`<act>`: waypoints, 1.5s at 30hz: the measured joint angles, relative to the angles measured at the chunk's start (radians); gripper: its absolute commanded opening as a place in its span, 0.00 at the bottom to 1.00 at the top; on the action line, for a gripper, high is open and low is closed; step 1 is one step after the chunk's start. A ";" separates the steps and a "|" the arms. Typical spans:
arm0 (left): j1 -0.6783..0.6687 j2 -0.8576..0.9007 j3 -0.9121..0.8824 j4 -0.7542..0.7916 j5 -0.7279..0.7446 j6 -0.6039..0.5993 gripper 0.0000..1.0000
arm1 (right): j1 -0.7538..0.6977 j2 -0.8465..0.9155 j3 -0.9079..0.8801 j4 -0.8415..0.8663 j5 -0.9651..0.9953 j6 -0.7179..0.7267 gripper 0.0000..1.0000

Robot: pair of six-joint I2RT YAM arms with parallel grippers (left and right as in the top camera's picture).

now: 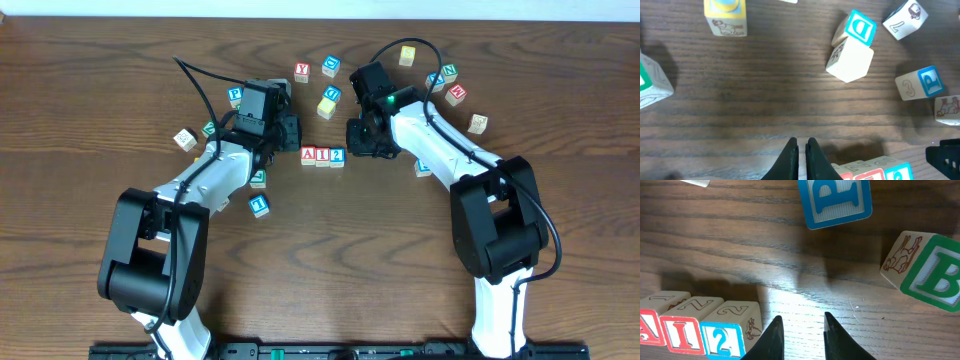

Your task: Spell out AI2

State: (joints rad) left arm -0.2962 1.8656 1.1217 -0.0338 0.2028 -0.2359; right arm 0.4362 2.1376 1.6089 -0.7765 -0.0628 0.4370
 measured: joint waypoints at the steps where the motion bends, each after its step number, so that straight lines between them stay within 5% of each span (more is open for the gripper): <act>1: -0.004 0.000 0.000 0.005 0.000 0.000 0.07 | 0.000 0.000 0.000 0.000 0.000 0.000 0.22; 45: -0.065 0.050 0.000 -0.030 -0.022 -0.004 0.07 | 0.000 0.000 0.000 -0.004 0.000 0.000 0.21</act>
State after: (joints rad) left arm -0.3614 1.9156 1.1217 -0.0635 0.1806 -0.2398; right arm 0.4362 2.1376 1.6089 -0.7807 -0.0624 0.4370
